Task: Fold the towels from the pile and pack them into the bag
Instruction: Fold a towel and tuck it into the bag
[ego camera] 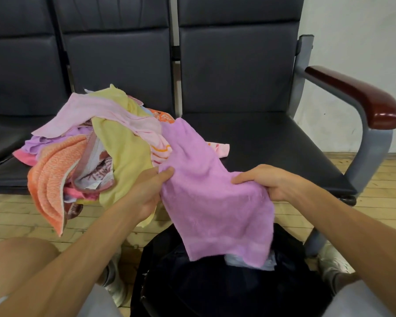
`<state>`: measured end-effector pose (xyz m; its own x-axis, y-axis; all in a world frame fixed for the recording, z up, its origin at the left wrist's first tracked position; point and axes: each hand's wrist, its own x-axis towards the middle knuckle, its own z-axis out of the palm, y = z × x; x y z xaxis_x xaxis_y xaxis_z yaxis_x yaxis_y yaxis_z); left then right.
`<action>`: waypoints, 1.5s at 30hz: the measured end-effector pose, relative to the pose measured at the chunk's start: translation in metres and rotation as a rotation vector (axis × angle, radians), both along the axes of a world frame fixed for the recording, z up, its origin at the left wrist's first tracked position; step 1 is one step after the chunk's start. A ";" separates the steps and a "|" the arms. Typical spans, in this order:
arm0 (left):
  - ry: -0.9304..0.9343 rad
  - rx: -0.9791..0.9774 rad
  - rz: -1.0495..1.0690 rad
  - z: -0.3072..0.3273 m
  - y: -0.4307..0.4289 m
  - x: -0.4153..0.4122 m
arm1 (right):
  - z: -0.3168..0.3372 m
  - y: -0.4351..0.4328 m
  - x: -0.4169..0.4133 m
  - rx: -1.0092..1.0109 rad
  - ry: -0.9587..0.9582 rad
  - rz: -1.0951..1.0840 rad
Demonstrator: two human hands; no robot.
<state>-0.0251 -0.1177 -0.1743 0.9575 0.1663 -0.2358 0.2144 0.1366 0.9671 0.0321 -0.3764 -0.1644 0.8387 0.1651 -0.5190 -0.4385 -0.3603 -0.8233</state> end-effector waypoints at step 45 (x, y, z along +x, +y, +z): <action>-0.176 0.049 0.258 0.034 0.011 0.004 | 0.029 -0.034 -0.008 0.232 -0.535 -0.520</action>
